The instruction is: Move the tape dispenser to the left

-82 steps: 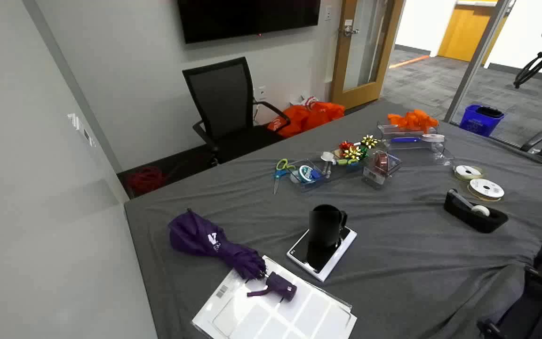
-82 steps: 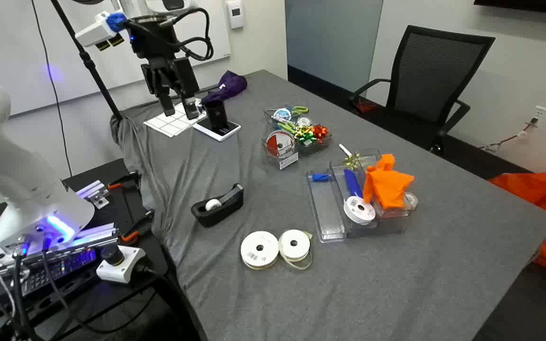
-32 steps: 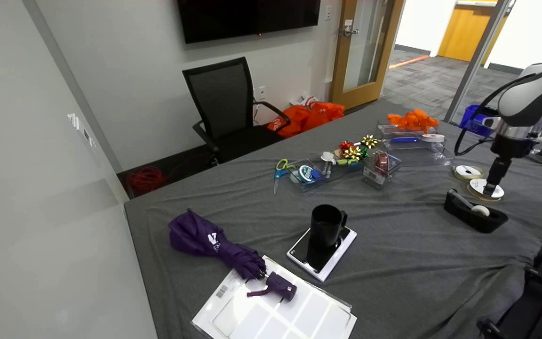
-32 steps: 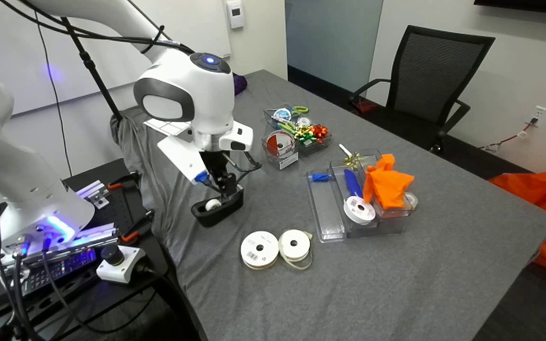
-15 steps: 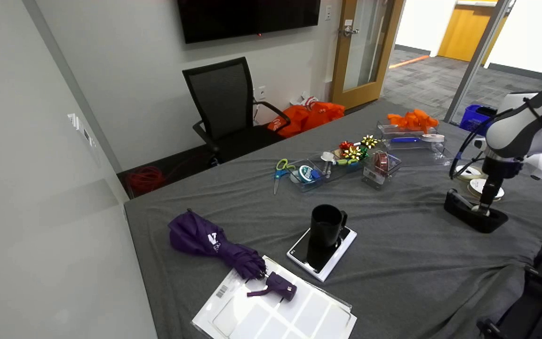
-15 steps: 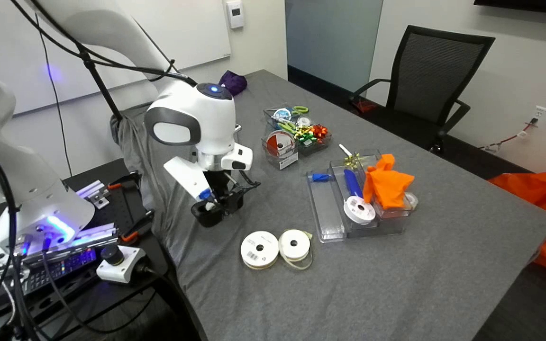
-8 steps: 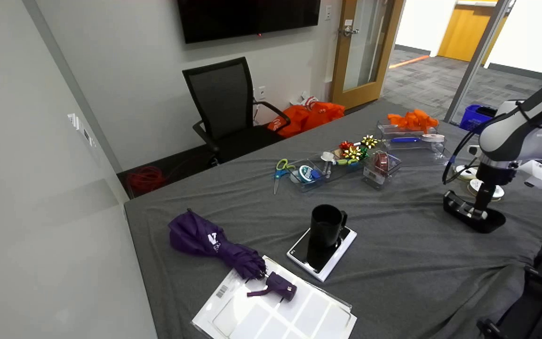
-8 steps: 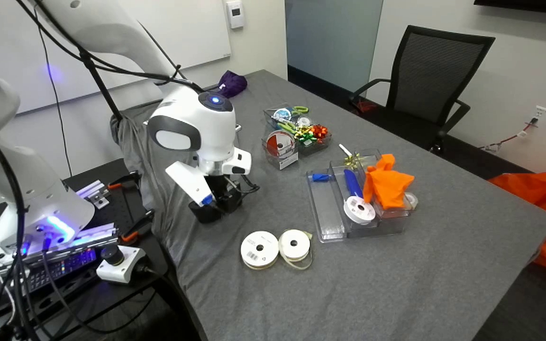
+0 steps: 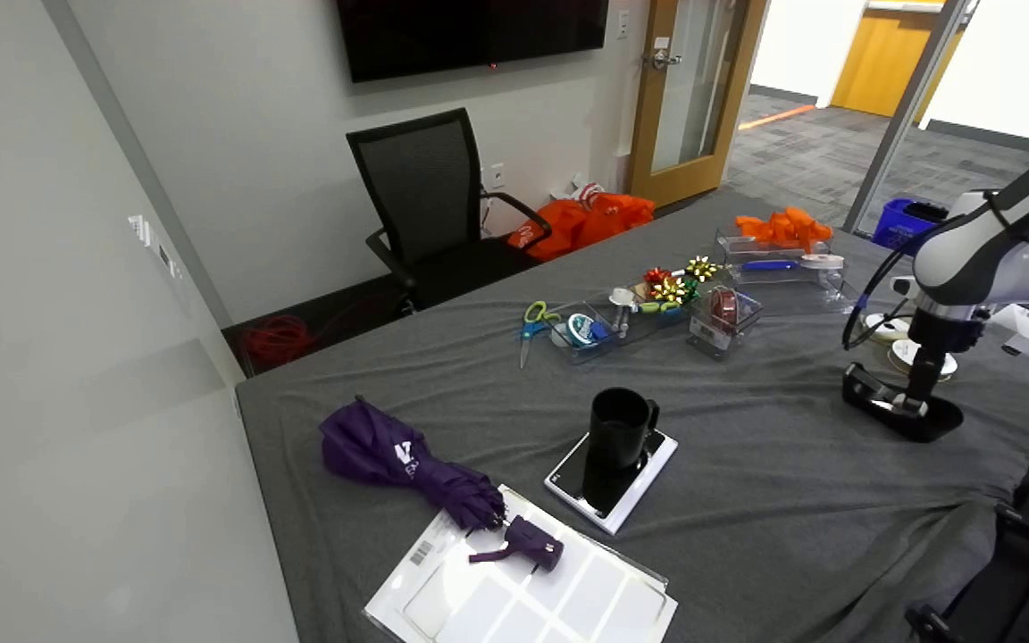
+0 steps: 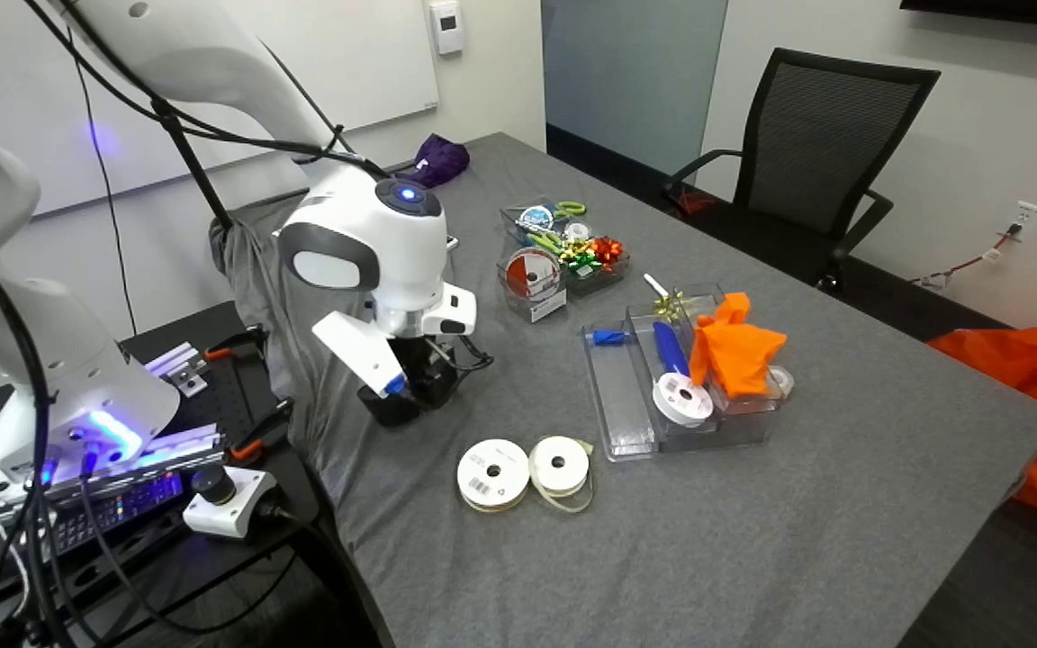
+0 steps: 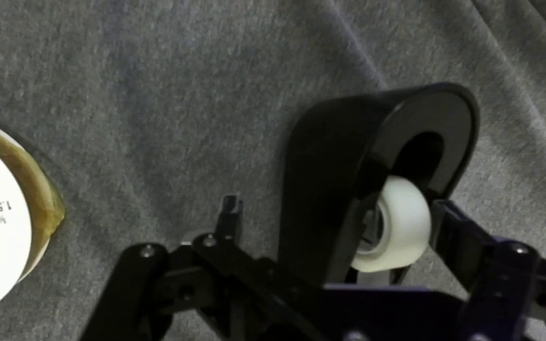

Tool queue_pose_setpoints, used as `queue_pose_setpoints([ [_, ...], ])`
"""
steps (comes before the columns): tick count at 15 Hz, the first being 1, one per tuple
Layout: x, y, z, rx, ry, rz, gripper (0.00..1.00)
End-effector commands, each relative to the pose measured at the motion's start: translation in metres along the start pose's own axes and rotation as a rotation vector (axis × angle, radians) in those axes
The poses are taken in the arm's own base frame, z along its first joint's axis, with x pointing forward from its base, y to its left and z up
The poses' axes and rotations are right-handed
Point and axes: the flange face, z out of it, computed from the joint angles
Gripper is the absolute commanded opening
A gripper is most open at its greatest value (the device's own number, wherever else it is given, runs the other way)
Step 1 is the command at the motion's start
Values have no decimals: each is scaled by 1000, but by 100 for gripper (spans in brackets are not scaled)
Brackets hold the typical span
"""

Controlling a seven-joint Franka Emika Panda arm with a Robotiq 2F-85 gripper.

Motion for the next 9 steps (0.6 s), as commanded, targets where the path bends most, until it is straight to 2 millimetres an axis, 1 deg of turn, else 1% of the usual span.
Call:
queue_pose_setpoints([
  [1,-17,-2,1,33,19,-52,100],
  [5,-25,-3,1,56,27,-85,100],
  [9,-28,-5,0,70,40,-109,100],
])
